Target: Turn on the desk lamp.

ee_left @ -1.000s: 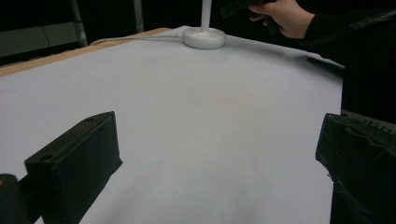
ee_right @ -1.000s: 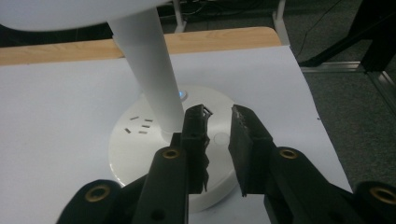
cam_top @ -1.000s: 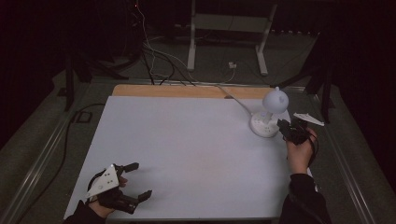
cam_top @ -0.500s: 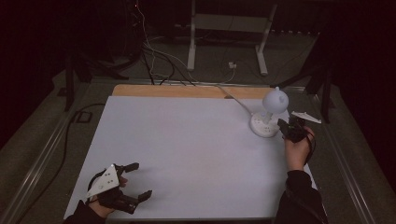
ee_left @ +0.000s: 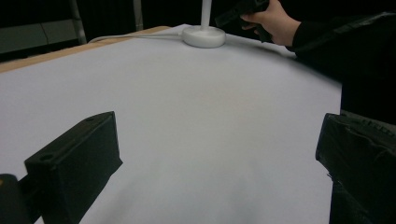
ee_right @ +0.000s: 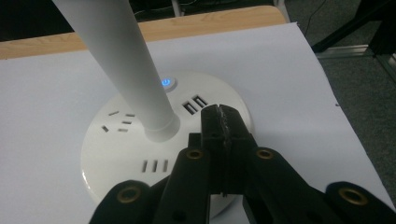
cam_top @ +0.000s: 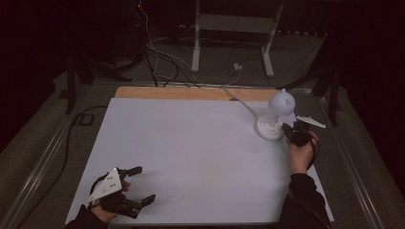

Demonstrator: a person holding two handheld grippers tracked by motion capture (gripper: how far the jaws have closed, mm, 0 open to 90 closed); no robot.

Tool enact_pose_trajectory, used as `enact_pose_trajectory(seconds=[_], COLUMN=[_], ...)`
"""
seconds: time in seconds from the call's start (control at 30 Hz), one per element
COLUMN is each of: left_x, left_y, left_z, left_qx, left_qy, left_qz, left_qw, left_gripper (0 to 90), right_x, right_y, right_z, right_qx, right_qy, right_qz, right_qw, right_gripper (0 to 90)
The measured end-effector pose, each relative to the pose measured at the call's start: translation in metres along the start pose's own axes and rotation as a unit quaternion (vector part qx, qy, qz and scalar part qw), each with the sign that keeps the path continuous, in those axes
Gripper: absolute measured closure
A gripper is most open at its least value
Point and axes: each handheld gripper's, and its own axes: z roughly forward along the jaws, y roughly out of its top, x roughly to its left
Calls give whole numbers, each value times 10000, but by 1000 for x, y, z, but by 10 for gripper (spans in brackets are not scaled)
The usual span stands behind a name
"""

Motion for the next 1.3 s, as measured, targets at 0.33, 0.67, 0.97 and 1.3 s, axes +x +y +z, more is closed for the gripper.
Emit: enact_pose_trajectory(seconds=[0.33, 0.67, 0.97, 1.3], left_x=[0, 0, 0, 0], left_y=[0, 0, 0, -1], left_z=[0, 0, 1, 1], left_qx=[23, 5, 28, 31], left_qy=[8, 15, 11, 14], left_qz=[-9, -27, -2, -6], left_qw=[10000, 10000, 10000, 10000], left_gripper=[4, 4, 4, 4], right_x=[5, 3, 3, 4], right_y=[0, -2, -1, -2], right_z=[5, 11, 12, 13], right_qx=[-190, -89, -74, -118], right_qy=[-196, -158, -181, -190], right_qz=[-199, -112, -130, -143], right_qw=[9994, 9998, 9997, 9996], right_gripper=[897, 896, 896, 897])
